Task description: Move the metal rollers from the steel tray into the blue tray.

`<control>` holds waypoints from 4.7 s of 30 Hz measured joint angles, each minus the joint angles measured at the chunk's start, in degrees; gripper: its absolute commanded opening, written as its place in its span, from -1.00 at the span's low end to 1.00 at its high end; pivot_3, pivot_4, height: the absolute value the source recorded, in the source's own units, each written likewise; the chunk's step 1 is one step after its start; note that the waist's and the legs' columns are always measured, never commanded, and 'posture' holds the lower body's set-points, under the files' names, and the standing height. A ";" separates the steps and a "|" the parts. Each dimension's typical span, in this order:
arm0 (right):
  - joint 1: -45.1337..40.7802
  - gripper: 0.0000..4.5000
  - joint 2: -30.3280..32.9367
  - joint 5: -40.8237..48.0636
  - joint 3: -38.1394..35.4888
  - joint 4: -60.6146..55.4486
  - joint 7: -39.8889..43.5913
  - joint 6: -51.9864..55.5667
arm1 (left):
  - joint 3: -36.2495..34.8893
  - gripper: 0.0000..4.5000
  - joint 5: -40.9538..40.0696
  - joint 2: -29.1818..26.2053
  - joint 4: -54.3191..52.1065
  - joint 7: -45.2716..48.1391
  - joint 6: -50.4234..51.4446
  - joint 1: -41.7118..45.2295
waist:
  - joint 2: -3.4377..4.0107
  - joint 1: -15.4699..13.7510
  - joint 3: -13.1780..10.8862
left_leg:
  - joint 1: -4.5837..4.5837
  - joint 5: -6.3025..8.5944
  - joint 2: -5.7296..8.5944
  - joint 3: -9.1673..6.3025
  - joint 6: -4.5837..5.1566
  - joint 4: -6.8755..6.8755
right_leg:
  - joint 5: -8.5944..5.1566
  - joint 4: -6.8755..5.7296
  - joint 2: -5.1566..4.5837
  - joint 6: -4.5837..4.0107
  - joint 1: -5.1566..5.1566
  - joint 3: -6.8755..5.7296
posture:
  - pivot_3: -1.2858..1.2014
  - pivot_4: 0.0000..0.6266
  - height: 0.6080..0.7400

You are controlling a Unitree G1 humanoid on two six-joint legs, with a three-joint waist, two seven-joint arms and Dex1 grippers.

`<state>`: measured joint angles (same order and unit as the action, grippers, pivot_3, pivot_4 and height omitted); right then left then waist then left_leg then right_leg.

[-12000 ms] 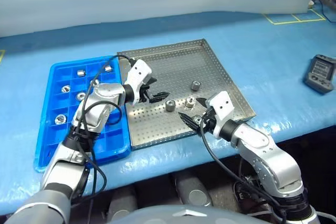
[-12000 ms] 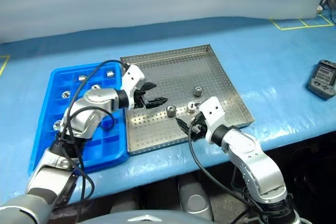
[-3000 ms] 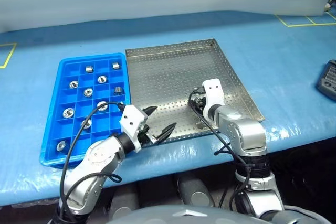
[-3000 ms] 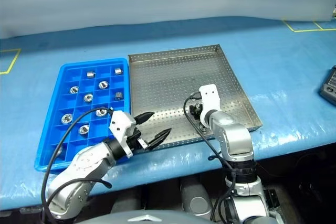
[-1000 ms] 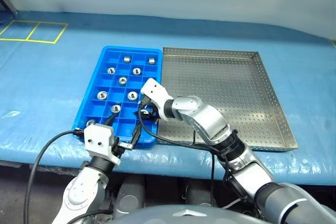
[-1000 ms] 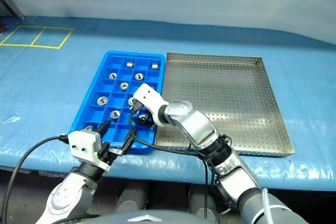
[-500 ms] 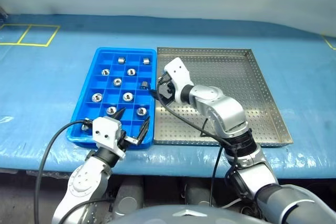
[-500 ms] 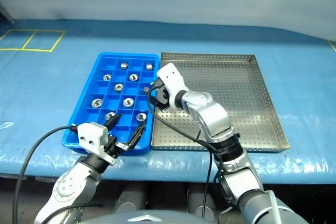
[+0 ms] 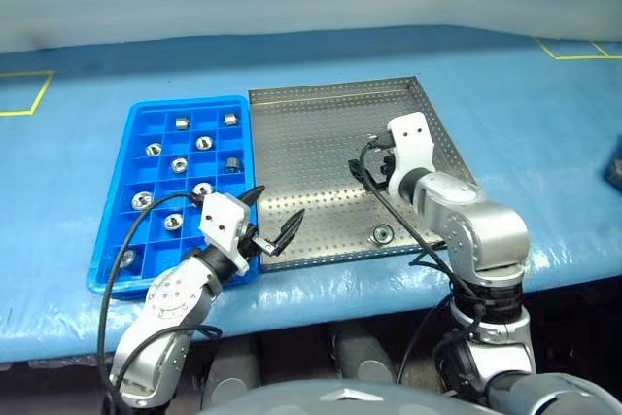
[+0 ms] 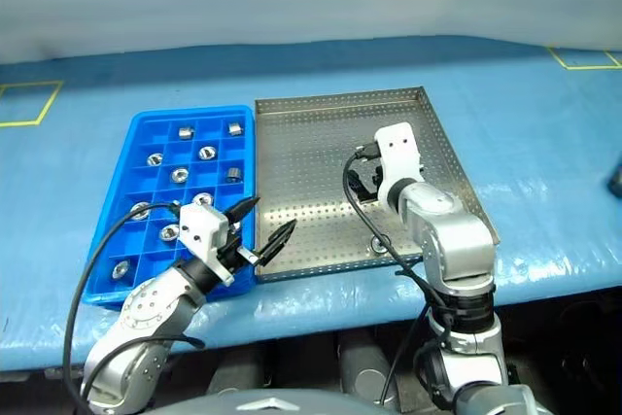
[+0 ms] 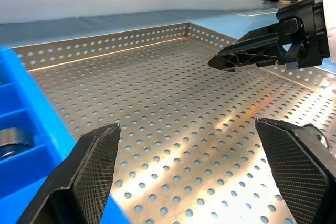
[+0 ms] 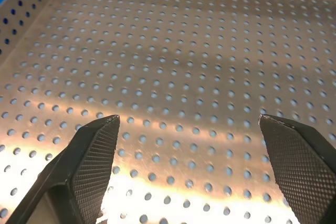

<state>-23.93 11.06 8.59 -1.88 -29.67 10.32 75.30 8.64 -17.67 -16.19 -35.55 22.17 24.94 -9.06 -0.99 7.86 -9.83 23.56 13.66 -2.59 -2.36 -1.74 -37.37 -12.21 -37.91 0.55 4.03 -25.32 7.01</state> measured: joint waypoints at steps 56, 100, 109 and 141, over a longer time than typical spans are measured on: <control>-6.35 -0.23 1.05 6.28 16.32 6.40 6.47 -9.88 | -4.63 1.00 5.37 3.90 -2.95 -10.77 -6.99 -9.94 | -0.02 -3.19 0.12 | -0.01 -0.03 0.02 -0.10 0.05 0.09 | 0.02 0.08 0.02 0.04 0.04 -0.02 | 0.18 -0.52 1.00; -6.31 0.88 -5.17 5.64 29.40 26.24 28.06 -33.46 | -4.60 1.00 7.41 6.97 -11.57 -10.75 -24.00 -35.02 | -0.12 -13.46 0.05 | 0.04 0.00 -0.02 0.04 0.02 0.10 | -0.31 0.18 -0.05 -0.48 -0.12 -0.11 | 0.32 -0.52 1.00; -4.80 0.88 -3.04 6.10 27.90 24.07 28.26 -32.49 | -4.66 1.00 6.16 6.31 -11.54 -9.54 -22.75 -32.94 | -0.11 -13.17 0.05 | 0.04 0.00 -0.03 0.06 0.02 0.13 | -0.31 0.17 -0.05 -0.48 -0.15 -0.10 | 0.30 -0.52 1.00; -3.73 0.88 -3.26 6.33 27.91 22.15 27.14 -31.11 | -5.96 1.00 4.57 4.46 -9.44 -6.94 -22.53 -30.11 | -0.12 -12.73 0.05 | 0.02 0.00 -0.03 0.08 0.02 0.11 | -0.31 0.16 -0.05 -0.48 -0.12 -0.09 | 0.27 -0.52 1.00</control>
<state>-27.66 7.81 14.91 26.03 -7.53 37.46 44.18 2.68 -13.09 -11.73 -44.99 15.23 2.41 -39.16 -1.11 -4.87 -9.77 23.58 13.65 -2.62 -2.28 -1.73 -37.26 -12.52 -37.75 0.50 3.55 -25.44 6.92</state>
